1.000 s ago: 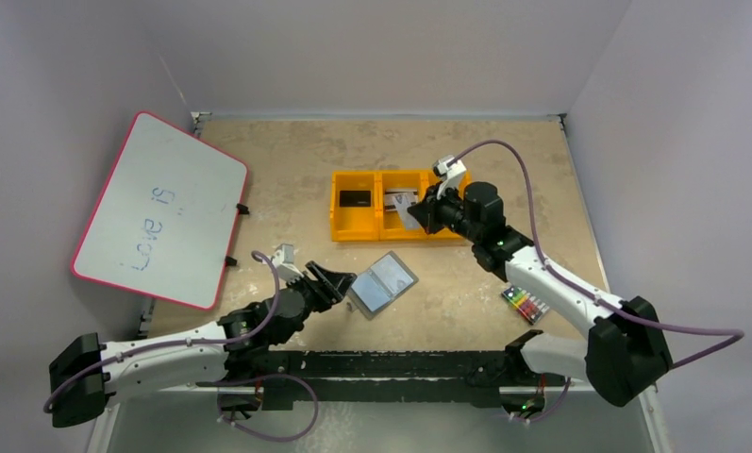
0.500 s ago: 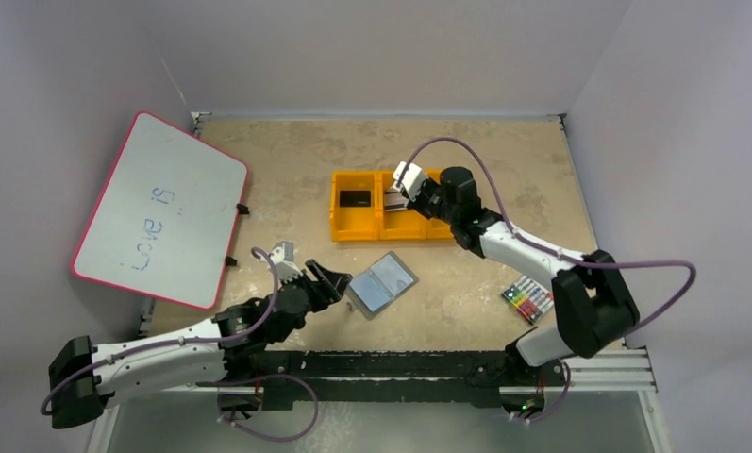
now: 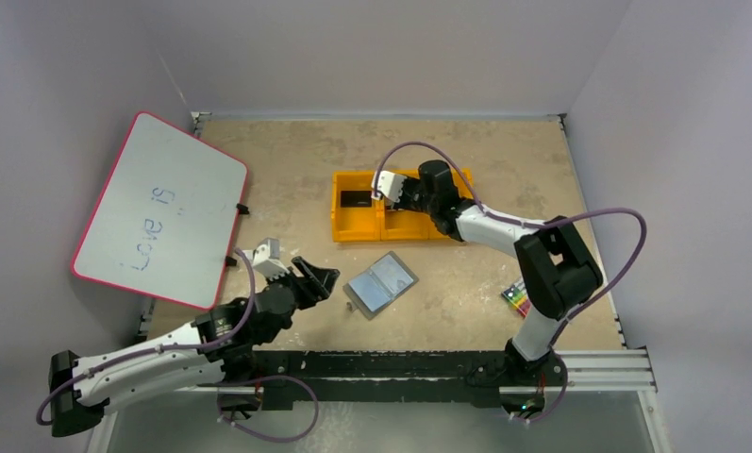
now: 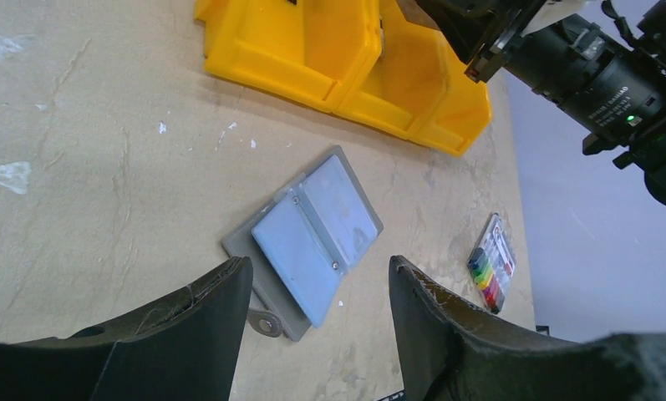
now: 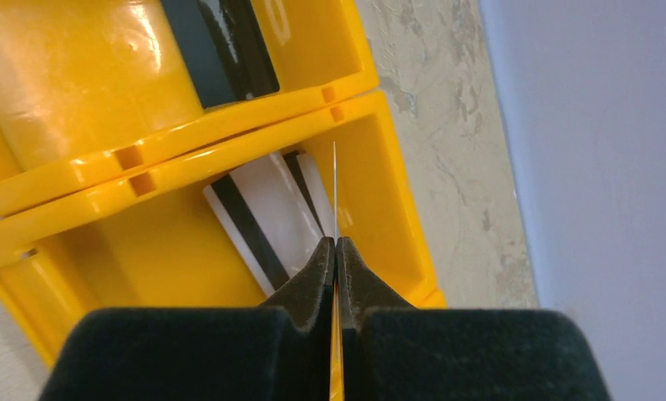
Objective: Take the credit cards out of the card holder
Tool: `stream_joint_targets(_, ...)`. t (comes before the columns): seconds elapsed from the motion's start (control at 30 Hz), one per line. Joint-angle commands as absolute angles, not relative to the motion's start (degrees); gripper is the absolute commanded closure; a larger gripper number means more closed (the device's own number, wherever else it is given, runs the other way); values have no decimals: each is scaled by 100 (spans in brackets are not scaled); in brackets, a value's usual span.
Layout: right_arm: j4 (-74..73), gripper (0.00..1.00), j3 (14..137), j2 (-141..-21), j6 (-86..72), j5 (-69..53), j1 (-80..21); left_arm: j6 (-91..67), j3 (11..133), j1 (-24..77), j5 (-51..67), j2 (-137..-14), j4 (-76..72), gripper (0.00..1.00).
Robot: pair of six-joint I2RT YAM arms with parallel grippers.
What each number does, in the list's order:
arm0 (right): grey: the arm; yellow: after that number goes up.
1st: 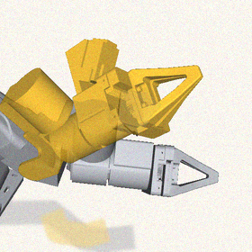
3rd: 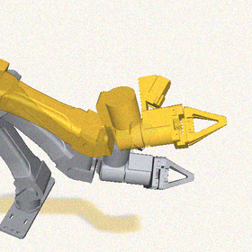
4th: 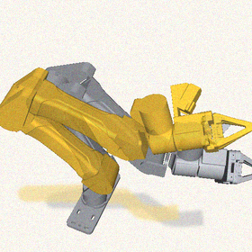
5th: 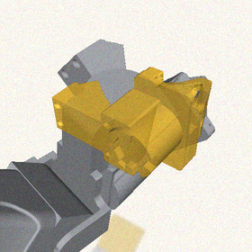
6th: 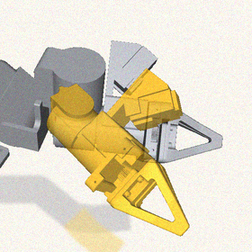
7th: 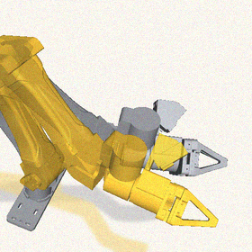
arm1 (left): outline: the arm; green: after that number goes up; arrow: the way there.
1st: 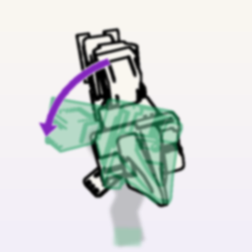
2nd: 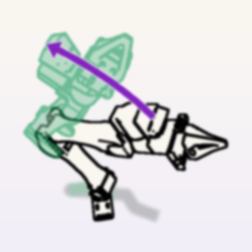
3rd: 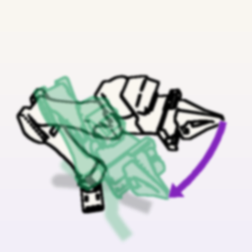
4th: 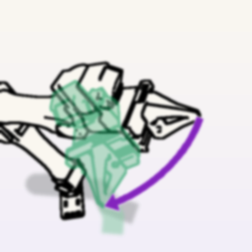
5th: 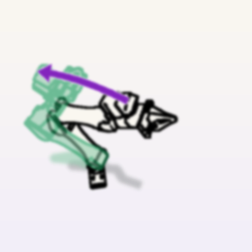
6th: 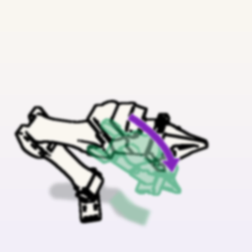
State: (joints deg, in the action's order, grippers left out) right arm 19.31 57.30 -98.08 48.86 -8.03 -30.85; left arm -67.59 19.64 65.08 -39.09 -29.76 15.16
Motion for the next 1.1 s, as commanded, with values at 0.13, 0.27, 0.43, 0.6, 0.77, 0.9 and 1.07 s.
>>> stream_joint_targets(0.13,2013,100,6253,-10356,5649,-440,-3189,-6505,2439,6547,-4291,-2604,2116,39)
stream_joint_targets(0.27,2075,99,6319,-10513,5767,-319,-3241,-6524,2470,6547,-4336,-2459,2282,39)
stream_joint_targets(0.43,2245,97,6396,-10695,5864,-203,-3277,-6539,2487,6546,-4418,-2340,2385,40)
stream_joint_targets(0.6,2264,95,6551,-10883,5836,-1,-3301,-6539,2522,6546,-4408,-2331,2414,41)
stream_joint_targets(0.77,2367,91,6625,-11017,5902,124,-3301,-6540,2548,6548,-4396,-2352,2474,41)
stream_joint_targets(0.9,2313,88,6647,-11013,5921,98,-3305,-6579,2542,6547,-4403,-2349,2511,41)
stream_joint_targets(1.07,2244,85,6646,-10947,5962,48,-3305,-6588,2548,6547,-4395,-2363,2489,41)
